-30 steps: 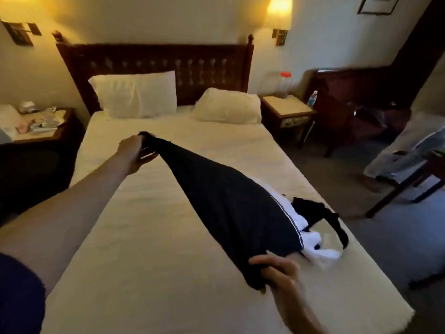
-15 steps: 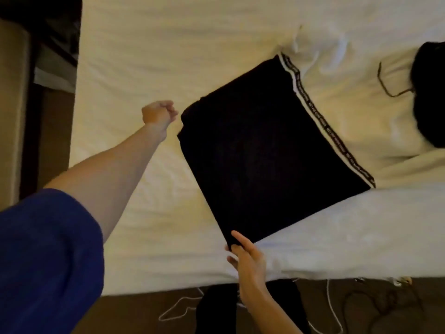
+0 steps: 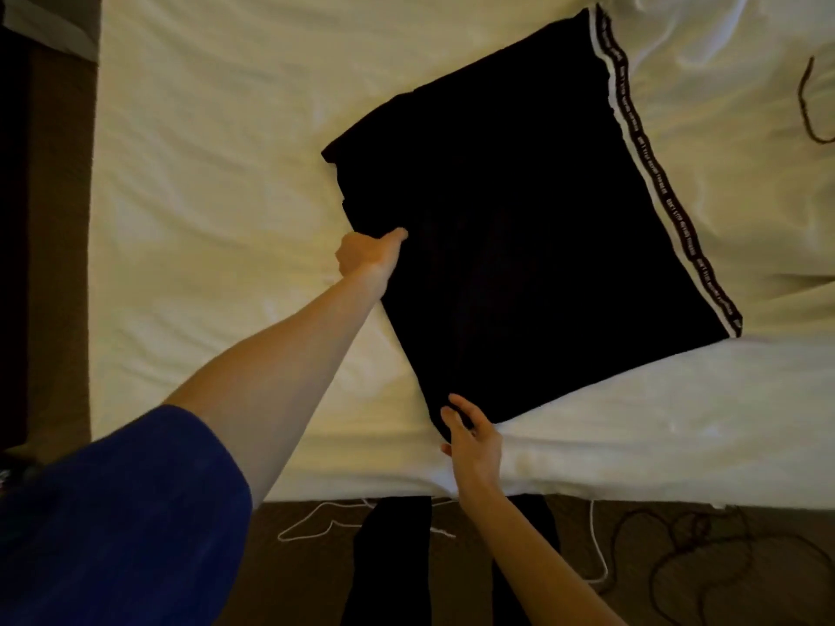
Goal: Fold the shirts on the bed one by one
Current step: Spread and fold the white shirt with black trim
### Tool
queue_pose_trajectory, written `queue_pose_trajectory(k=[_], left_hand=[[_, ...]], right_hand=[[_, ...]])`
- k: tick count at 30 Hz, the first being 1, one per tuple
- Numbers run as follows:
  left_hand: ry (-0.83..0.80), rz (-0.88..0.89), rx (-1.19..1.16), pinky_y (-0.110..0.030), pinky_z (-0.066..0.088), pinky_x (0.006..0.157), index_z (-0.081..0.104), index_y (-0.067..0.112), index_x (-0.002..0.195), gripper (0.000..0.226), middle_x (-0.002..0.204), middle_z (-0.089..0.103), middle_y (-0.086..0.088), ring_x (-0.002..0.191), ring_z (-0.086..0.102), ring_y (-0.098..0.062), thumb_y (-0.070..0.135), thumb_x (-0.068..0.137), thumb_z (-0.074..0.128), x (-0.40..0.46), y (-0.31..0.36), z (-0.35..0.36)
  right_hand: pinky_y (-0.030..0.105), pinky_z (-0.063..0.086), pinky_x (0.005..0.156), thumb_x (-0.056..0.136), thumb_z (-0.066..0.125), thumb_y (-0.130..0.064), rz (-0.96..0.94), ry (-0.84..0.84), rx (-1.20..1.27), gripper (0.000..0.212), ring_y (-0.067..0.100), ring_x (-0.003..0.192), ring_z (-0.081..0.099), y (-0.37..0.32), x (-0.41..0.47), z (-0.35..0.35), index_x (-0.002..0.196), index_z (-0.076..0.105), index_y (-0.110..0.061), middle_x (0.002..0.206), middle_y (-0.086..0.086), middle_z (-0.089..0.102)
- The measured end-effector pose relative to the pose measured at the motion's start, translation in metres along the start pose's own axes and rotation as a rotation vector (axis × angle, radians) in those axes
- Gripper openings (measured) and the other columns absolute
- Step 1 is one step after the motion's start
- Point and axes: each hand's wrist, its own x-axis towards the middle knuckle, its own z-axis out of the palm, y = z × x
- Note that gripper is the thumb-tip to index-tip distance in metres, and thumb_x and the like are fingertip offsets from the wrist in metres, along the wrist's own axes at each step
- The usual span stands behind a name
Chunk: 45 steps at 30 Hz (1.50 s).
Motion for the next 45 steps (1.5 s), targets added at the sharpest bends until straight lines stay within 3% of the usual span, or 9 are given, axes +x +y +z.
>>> queue_pose_trajectory(k=[4, 9, 11, 20, 23, 26, 32, 41, 45], left_hand=[[0.038, -0.013, 0.062, -0.023, 0.047, 0.05, 0.06, 0.019, 0.086, 0.032, 0.083, 0.066, 0.002, 0.068, 0.062, -0.014, 0.044, 0.08, 0.078, -0.027, -0.039, 0.023], [0.043, 0.274, 0.154, -0.041, 0.054, 0.09, 0.061, 0.013, 0.13, 0.035, 0.119, 0.067, -0.005, 0.108, 0.063, -0.026, 0.034, 0.104, 0.049, -0.041, -0.056, 0.004], [0.114, 0.376, 0.16, -0.037, 0.052, 0.093, 0.059, 0.015, 0.134, 0.036, 0.125, 0.065, -0.003, 0.112, 0.061, -0.021, 0.032, 0.105, 0.046, -0.047, -0.051, -0.008], [0.319, 0.18, 0.259, -0.045, 0.051, 0.084, 0.056, 0.011, 0.119, 0.052, 0.111, 0.062, -0.008, 0.107, 0.06, -0.033, 0.055, 0.092, 0.061, -0.066, -0.092, -0.071], [0.432, 0.553, 0.591, -0.049, 0.036, 0.108, 0.042, 0.013, 0.141, 0.072, 0.139, 0.047, -0.01, 0.13, 0.043, -0.03, 0.052, 0.086, 0.067, -0.113, -0.133, -0.036], [0.178, 0.873, 0.759, -0.046, 0.033, 0.108, 0.05, 0.018, 0.138, 0.063, 0.138, 0.048, -0.005, 0.13, 0.047, -0.026, 0.05, 0.085, 0.061, -0.151, -0.169, 0.018], [-0.068, 1.006, 1.058, -0.049, 0.047, 0.095, 0.06, 0.018, 0.131, 0.056, 0.129, 0.057, -0.008, 0.119, 0.058, -0.031, 0.029, 0.077, 0.07, -0.163, -0.173, 0.098], [-0.226, 0.867, 1.188, -0.033, 0.052, 0.08, 0.054, 0.018, 0.134, 0.043, 0.124, 0.057, 0.001, 0.112, 0.056, -0.021, 0.002, 0.094, 0.052, -0.164, -0.128, 0.15], [-0.174, 0.655, 1.265, -0.027, 0.052, 0.073, 0.054, 0.018, 0.129, 0.037, 0.114, 0.057, 0.003, 0.103, 0.059, -0.017, 0.005, 0.094, 0.054, -0.176, -0.138, 0.145]], right_hand=[[0.046, 0.053, 0.092, 0.1, 0.057, -0.019, 0.046, 0.068, 0.026, 0.023, 0.025, 0.094, 0.062, -0.007, 0.007, 0.006, 0.12, 0.066, -0.014, 0.108, 0.008, 0.067], [0.018, 0.048, 0.055, 0.101, 0.053, -0.008, 0.019, 0.116, -0.068, 0.023, 0.014, 0.057, 0.054, 0.011, 0.001, 0.013, 0.11, 0.072, -0.018, 0.079, 0.005, 0.069], [0.019, 0.052, 0.063, 0.1, 0.052, -0.007, 0.018, 0.084, -0.083, 0.025, 0.012, 0.063, 0.06, 0.019, -0.009, 0.026, 0.111, 0.07, -0.02, 0.078, 0.002, 0.07], [0.036, 0.055, 0.091, 0.096, 0.055, -0.005, 0.103, -0.74, -0.193, 0.041, 0.009, 0.103, 0.057, 0.021, -0.019, 0.068, 0.106, 0.07, -0.041, 0.116, -0.014, 0.061], [0.027, 0.057, 0.075, 0.091, 0.056, -0.001, 0.102, -0.554, -0.364, 0.033, 0.017, 0.102, 0.063, 0.01, 0.019, 0.014, 0.087, 0.077, -0.026, 0.102, -0.009, 0.072], [0.033, 0.058, 0.066, 0.097, 0.053, -0.011, 0.177, -0.145, -0.093, 0.025, 0.027, 0.082, 0.073, -0.004, 0.063, -0.068, 0.085, 0.075, -0.008, 0.083, 0.01, 0.076], [0.044, 0.057, 0.071, 0.086, 0.072, -0.04, 0.097, 0.423, 0.172, 0.036, 0.03, 0.076, 0.066, -0.06, 0.133, -0.201, 0.086, 0.064, -0.006, 0.085, 0.017, 0.07], [0.046, 0.059, 0.08, 0.096, 0.062, -0.021, 0.066, 0.479, 0.289, 0.03, 0.031, 0.09, 0.064, -0.057, 0.151, -0.253, 0.119, 0.061, -0.001, 0.11, 0.019, 0.064], [0.043, 0.059, 0.078, 0.098, 0.061, -0.022, 0.354, 0.199, 0.4, 0.031, 0.033, 0.093, 0.067, -0.005, 0.114, -0.261, 0.124, 0.057, -0.006, 0.108, 0.016, 0.065]])
